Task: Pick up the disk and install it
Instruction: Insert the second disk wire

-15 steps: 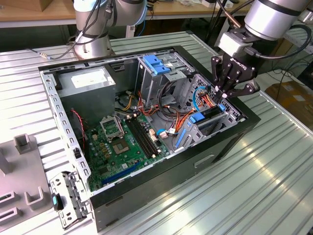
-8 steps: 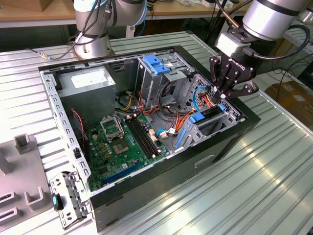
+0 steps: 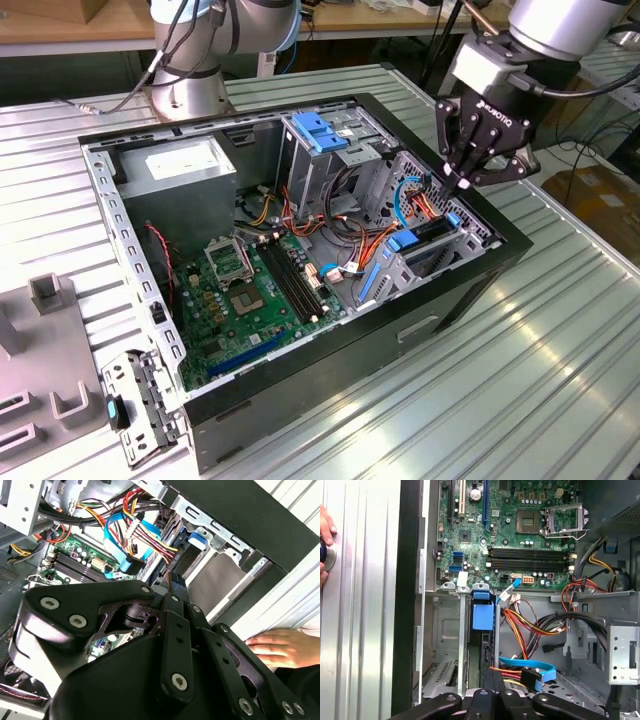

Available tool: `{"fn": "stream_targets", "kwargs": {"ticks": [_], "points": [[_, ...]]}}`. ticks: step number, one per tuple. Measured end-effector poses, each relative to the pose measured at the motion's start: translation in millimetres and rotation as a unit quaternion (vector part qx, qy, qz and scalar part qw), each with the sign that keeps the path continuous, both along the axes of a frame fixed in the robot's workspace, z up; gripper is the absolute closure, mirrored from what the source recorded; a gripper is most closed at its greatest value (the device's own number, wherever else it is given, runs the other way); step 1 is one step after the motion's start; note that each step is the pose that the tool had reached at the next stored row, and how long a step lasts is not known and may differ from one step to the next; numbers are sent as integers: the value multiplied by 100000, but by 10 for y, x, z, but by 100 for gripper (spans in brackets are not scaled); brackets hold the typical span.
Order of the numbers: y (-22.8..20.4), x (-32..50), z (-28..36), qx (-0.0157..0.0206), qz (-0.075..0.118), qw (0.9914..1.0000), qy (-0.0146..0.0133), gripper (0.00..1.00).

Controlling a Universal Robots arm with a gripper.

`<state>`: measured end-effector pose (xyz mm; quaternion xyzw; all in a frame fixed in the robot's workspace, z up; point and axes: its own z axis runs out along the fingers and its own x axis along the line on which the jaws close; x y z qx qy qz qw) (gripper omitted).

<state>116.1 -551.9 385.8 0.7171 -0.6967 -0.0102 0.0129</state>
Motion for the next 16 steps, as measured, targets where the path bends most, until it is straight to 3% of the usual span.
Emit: {"fn": "stream_targets", "kwargs": {"ticks": [2, 6, 16], "points": [[0, -32, 1, 262, 0, 100000, -2, 89], [0, -36, 1, 410, 5, 99999, -2, 89], [0, -37, 1, 443, 3, 99999, -1, 89]]}}
